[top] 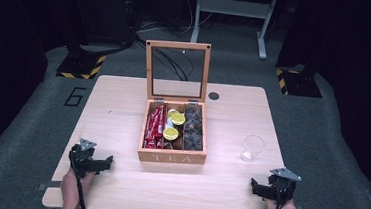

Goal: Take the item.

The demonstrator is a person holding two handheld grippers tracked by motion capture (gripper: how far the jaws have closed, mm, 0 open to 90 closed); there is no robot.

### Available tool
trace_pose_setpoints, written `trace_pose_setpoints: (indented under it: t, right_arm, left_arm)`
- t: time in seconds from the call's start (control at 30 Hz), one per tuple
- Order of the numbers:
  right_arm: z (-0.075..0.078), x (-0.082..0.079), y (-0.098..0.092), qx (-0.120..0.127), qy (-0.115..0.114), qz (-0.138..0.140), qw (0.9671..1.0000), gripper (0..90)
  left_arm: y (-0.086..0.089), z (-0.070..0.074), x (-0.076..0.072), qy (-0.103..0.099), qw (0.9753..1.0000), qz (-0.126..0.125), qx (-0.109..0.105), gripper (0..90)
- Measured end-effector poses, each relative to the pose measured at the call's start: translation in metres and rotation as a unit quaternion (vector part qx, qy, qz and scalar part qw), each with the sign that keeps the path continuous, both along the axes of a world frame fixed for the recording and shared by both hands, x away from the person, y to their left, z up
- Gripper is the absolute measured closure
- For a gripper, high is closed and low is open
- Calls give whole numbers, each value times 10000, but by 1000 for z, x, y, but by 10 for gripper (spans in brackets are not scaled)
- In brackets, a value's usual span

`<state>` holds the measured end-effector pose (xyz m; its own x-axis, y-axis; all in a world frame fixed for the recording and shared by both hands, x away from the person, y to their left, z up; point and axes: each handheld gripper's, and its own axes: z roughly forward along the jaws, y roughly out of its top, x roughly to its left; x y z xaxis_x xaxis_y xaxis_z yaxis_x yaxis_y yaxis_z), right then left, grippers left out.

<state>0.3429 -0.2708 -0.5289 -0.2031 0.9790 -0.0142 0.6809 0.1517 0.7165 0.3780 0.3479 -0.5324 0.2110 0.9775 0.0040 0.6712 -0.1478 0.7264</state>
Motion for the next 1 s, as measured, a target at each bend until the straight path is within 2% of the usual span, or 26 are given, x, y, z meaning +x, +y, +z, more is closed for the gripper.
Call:
trace_pose_setpoints:
  t: [0.1, 0.2, 0.27, 0.4, 0.53, 0.6, 1.0]
  right_arm:
    - [1, -2, 1, 8, 76, -36, 10000, 7]
    - [1, -2, 1, -17, 55, 56, 10000, 17]
    - [2, -3, 1, 54, 81, 33, 9999, 20]
    - [4, -6, 2, 113, 112, 153, 9998, 22]
    - [7, -11, 7, 229, 28, 205, 9995, 23]
    - [10, -11, 10, 170, 51, 290, 9994, 23]
    - [29, -15, 25, 259, -144, 554, 9980, 28]
  left_arm:
    - [0, 0, 0, 8, 10000, 2, -2, 3]
    - [0, 0, 0, 8, 10000, 2, -4, 3]
    - [0, 0, 0, 10, 10000, 4, -4, 3]
    - [0, 0, 0, 8, 10000, 1, -2, 4]
    - [0, 0, 0, 8, 10000, 4, -6, 3]
    - [-1, 0, 0, -9, 10000, 20, -26, 3]
    - [-1, 0, 0, -7, 10000, 8, -25, 3]
